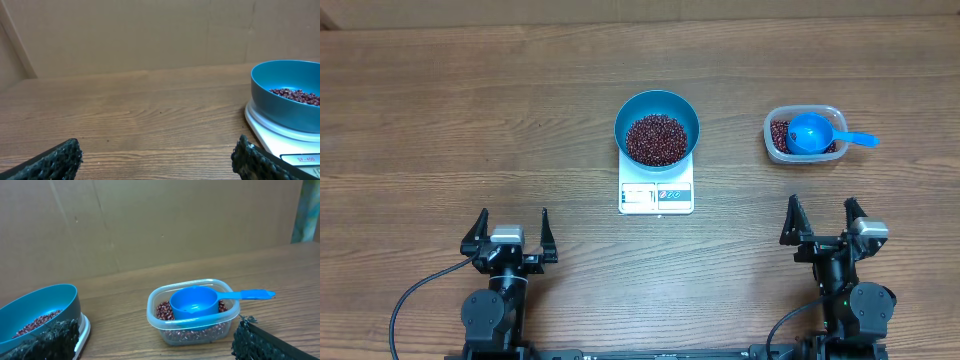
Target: Scoop item into bowl and weigh 150g on scale
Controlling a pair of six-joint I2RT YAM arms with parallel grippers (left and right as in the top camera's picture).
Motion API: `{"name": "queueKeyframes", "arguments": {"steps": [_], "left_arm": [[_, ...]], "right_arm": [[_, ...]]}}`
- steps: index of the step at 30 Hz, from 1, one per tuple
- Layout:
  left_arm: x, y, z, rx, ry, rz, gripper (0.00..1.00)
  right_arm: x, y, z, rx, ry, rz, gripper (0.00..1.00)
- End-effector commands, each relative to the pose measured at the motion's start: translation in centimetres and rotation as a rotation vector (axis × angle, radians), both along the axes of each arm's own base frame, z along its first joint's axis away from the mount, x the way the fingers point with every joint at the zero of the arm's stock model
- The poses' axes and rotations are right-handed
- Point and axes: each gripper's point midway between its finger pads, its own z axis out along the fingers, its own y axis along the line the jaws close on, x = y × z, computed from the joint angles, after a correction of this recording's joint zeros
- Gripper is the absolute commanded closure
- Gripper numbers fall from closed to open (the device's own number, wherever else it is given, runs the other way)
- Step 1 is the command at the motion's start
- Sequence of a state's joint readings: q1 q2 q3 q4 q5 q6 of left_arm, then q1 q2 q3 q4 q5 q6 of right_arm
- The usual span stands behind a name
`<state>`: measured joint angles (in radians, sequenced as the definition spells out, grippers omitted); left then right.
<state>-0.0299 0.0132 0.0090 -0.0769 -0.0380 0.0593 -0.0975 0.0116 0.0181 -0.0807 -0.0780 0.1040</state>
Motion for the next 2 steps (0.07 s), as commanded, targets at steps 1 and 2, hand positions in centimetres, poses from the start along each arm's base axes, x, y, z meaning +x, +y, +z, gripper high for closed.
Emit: {"name": "queueKeyframes", "arguments": {"steps": [1, 2], "left_arm": [[-0.02, 0.08, 0.02, 0.015, -0.006, 0.000, 0.00], [-0.02, 0.08, 0.02, 0.015, -0.006, 0.000, 0.01]], "right_arm": [[0.01, -0.03, -0.23, 0.003, -0.002, -0.001, 0.00], [0.01, -0.03, -0.23, 0.003, -0.002, -0.001, 0.00]]}}
